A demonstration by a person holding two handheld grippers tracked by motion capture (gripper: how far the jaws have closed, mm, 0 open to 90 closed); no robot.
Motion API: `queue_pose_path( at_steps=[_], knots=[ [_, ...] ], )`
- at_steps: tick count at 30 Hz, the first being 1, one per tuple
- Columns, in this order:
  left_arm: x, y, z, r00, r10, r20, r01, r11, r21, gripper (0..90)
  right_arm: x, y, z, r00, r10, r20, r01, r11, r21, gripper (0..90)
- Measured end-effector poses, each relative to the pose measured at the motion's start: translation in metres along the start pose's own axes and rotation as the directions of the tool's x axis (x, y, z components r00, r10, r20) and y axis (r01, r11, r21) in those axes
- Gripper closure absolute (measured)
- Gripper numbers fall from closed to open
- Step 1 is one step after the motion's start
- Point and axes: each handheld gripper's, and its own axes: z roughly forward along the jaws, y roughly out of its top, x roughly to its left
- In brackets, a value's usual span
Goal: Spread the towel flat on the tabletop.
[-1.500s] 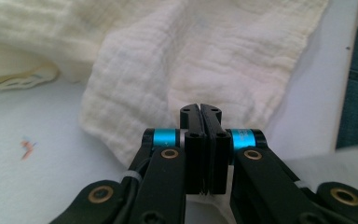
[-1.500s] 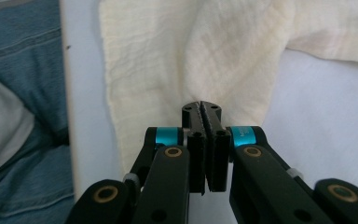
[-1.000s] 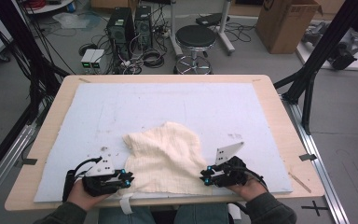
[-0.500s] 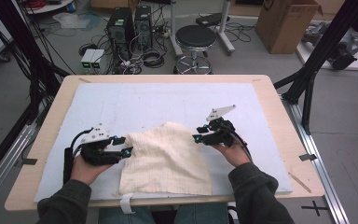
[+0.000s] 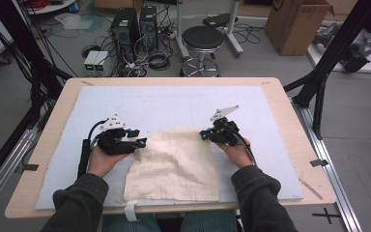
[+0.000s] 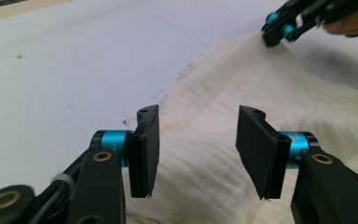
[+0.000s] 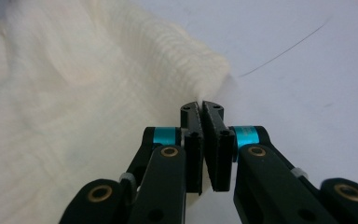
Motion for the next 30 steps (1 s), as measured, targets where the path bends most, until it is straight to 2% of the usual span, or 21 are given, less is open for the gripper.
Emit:
queue_pose_path(
  at_steps=[1, 3, 5, 6, 8, 10, 12, 14, 17, 20, 24, 27, 30],
  knots=[
    [-0.001, 0.0, 0.003, 1.0, 0.001, 0.003, -0.001, 1.0, 0.007, 51.3, 0.001, 0.002, -0.006, 0.9998, -0.003, 0.019, 0.003, 0.9999, -0.01, 86.9],
    [-0.002, 0.0, 0.006, 1.0, 0.003, 0.003, -0.003, 0.9998, 0.018, 51.3, 0.004, 0.006, -0.021, 0.9967, -0.035, 0.073, 0.037, 0.9988, -0.033, 86.9],
    [-0.004, 0.0, 0.009, 1.0, -0.001, 0.006, 0.001, 0.9998, 0.018, 50.8, 0.007, 0.006, -0.028, 0.9945, -0.054, 0.09, 0.056, 0.9982, -0.02, 86.0],
    [-0.004, 0.0, 0.01, 1.0, 0.002, 0.008, -0.002, 0.9998, 0.021, 50.8, 0.009, 0.005, -0.026, 0.9952, -0.057, 0.08, 0.057, 0.9984, 0.004, 83.6],
    [-0.006, 0.0, 0.011, 0.9999, 0.007, 0.01, -0.007, 0.9998, 0.021, 50.9, 0.012, 0.002, -0.015, 0.9984, -0.052, 0.02, 0.05, 0.9951, 0.086, 77.5],
    [-0.007, 0.0, 0.012, 0.9999, 0.011, 0.01, -0.011, 0.9996, 0.027, 51.1, 0.018, -0.003, 0.0, 0.9967, -0.067, -0.046, 0.073, 0.9854, 0.154, 72.7],
    [-0.007, -0.001, 0.014, 0.9998, 0.02, 0.005, -0.02, 0.9989, 0.042, 51.4, 0.024, -0.005, 0.008, 0.9937, -0.062, -0.094, 0.078, 0.982, 0.172, 68.0],
    [-0.006, -0.003, 0.019, 0.9998, 0.018, 0.002, -0.018, 0.9979, 0.062, 52.1, 0.024, -0.003, 0.007, 0.9922, -0.052, -0.113, 0.068, 0.9879, 0.14, 65.2],
    [-0.006, -0.007, 0.026, 0.9999, 0.008, 0.012, -0.009, 0.9961, 0.087, 53.8, 0.016, -0.001, -0.004, 0.995, -0.012, -0.099, 0.018, 0.9979, 0.062, 62.8],
    [-0.008, -0.01, 0.032, 0.9997, 0.018, 0.013, -0.019, 0.9936, 0.111, 54.8, 0.003, -0.003, -0.013, 0.998, 0.036, -0.052, -0.034, 0.9989, 0.03, 62.6],
    [-0.007, -0.011, 0.034, 0.9997, 0.018, 0.017, -0.02, 0.992, 0.125, 55.7, -0.016, -0.008, -0.022, 0.992, 0.125, -0.018, -0.126, 0.9913, -0.039, 63.0],
    [-0.006, -0.012, 0.036, 0.9996, 0.017, 0.022, -0.02, 0.9903, 0.137, 56.0, -0.027, -0.009, -0.023, 0.9868, 0.16, 0.023, -0.159, 0.9861, -0.049, 64.1],
    [-0.006, -0.013, 0.036, 0.9995, 0.014, 0.027, -0.017, 0.9902, 0.139, 55.9, -0.036, -0.008, -0.018, 0.9824, 0.182, 0.041, -0.18, 0.9825, -0.046, 65.2]
  ],
)
